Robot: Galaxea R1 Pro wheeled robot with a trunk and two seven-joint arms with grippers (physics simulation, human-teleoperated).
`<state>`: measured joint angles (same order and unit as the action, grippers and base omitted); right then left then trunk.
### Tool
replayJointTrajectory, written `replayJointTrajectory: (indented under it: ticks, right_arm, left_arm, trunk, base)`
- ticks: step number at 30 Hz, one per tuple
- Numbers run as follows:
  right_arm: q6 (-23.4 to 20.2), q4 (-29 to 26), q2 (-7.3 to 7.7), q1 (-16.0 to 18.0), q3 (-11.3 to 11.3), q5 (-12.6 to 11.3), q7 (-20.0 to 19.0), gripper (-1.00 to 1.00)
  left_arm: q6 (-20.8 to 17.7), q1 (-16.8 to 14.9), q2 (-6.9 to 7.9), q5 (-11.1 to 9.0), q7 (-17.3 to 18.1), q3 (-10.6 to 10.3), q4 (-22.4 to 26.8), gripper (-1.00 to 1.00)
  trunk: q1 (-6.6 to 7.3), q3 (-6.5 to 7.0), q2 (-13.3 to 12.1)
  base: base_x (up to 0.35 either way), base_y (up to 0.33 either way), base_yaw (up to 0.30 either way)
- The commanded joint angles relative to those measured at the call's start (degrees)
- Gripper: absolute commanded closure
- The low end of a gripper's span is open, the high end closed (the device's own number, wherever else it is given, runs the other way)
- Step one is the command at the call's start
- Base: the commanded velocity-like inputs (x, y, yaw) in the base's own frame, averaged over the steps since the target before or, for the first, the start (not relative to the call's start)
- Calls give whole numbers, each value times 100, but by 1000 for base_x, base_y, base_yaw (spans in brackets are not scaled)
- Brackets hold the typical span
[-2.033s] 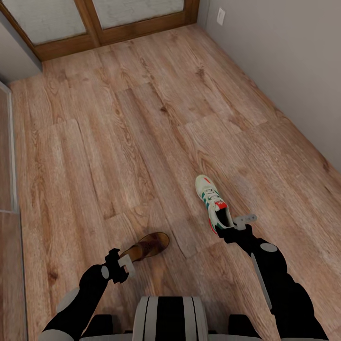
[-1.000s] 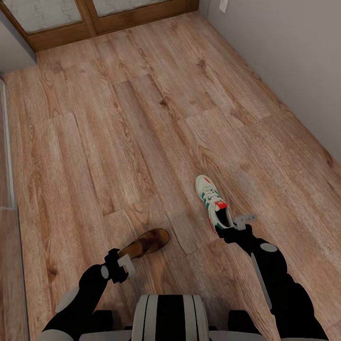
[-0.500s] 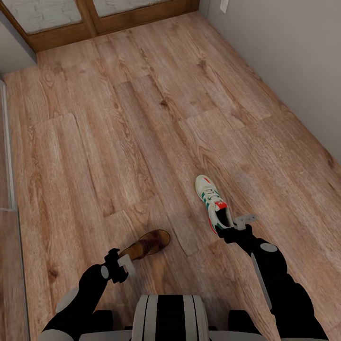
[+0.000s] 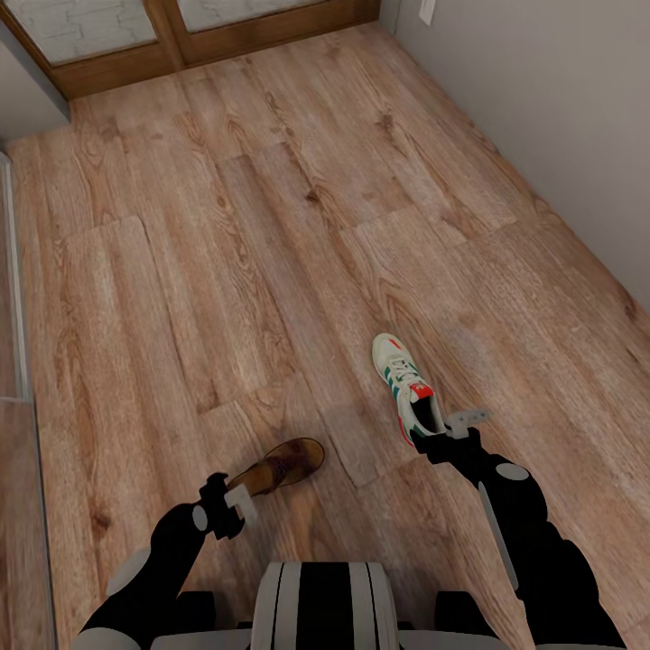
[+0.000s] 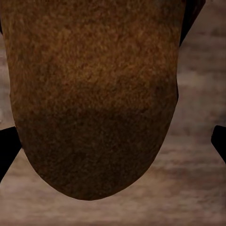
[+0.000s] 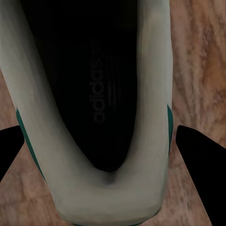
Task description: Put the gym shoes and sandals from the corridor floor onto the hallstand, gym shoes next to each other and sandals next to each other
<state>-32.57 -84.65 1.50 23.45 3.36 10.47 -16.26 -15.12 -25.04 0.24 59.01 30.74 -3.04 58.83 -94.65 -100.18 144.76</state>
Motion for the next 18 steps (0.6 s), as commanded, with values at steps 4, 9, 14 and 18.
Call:
replayJointTrajectory:
  ticks: [4, 9, 14, 18]
  right_arm:
    - [-22, -8, -1, 2, 7, 60, -52, 100]
    - [-22, -8, -1, 2, 6, 61, -52, 100]
    - [-22, -8, -1, 2, 2, 57, -52, 100]
    - [-22, -8, -1, 2, 2, 60, -52, 100]
  left_arm:
    - [-26, -26, 3, 32, 29, -12, 19, -100]
    - [-27, -43, -3, 32, 29, -12, 22, -100]
    - [-32, -50, -5, 32, 29, -12, 23, -100]
    - [-35, -63, -11, 32, 29, -12, 29, -100]
  trunk:
    - [1, -3, 1]
    - [1, -3, 1]
    - [1, -3, 1]
    - [1, -3, 1]
  base:
    - [0, 0, 0]
    - [0, 0, 0]
    - [0, 0, 0]
    - [0, 0, 0]
